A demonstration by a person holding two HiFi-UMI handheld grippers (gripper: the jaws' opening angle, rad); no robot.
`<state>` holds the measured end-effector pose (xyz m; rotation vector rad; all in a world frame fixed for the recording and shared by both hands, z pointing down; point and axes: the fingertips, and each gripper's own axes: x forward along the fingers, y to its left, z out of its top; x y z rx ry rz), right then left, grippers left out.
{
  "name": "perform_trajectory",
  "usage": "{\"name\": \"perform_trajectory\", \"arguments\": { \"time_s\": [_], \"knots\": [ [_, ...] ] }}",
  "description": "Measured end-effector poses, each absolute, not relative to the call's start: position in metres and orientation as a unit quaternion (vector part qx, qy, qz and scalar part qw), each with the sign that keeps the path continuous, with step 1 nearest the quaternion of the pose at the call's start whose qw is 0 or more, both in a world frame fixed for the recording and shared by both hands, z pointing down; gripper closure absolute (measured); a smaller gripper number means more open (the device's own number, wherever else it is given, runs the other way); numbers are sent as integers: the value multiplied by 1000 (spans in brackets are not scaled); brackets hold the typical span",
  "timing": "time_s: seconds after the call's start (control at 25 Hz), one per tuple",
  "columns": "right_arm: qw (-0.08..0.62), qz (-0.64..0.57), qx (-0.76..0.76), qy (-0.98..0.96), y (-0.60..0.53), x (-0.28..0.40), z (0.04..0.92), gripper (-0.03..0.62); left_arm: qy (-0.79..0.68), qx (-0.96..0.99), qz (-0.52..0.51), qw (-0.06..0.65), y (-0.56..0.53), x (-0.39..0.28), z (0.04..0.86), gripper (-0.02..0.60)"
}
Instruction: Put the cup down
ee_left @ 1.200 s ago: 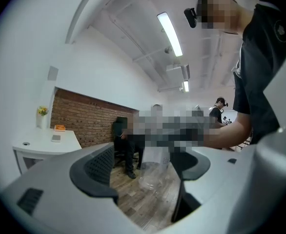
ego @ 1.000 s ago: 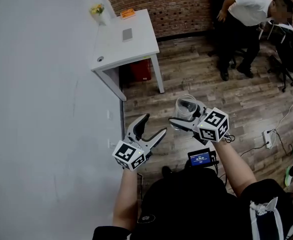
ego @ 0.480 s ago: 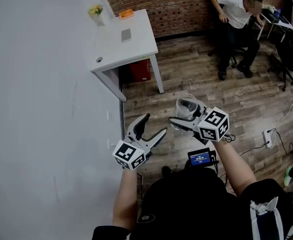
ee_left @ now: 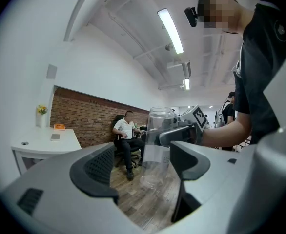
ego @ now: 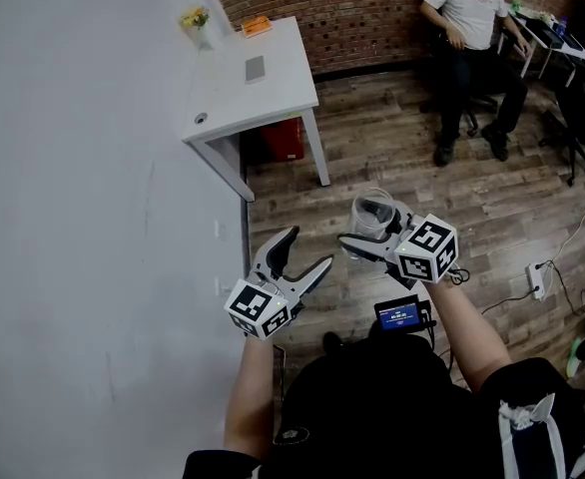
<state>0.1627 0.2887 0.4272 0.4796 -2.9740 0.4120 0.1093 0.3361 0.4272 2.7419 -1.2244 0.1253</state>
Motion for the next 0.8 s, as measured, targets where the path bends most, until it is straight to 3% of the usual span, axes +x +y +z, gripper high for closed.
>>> {"name": "perform_trajectory", "arguments": {
  "time_s": [0.8],
  "knots": [
    [30,143,148,-978,253,197,435,221,-435,896,54,66,309,136,433,219]
  ]
}}
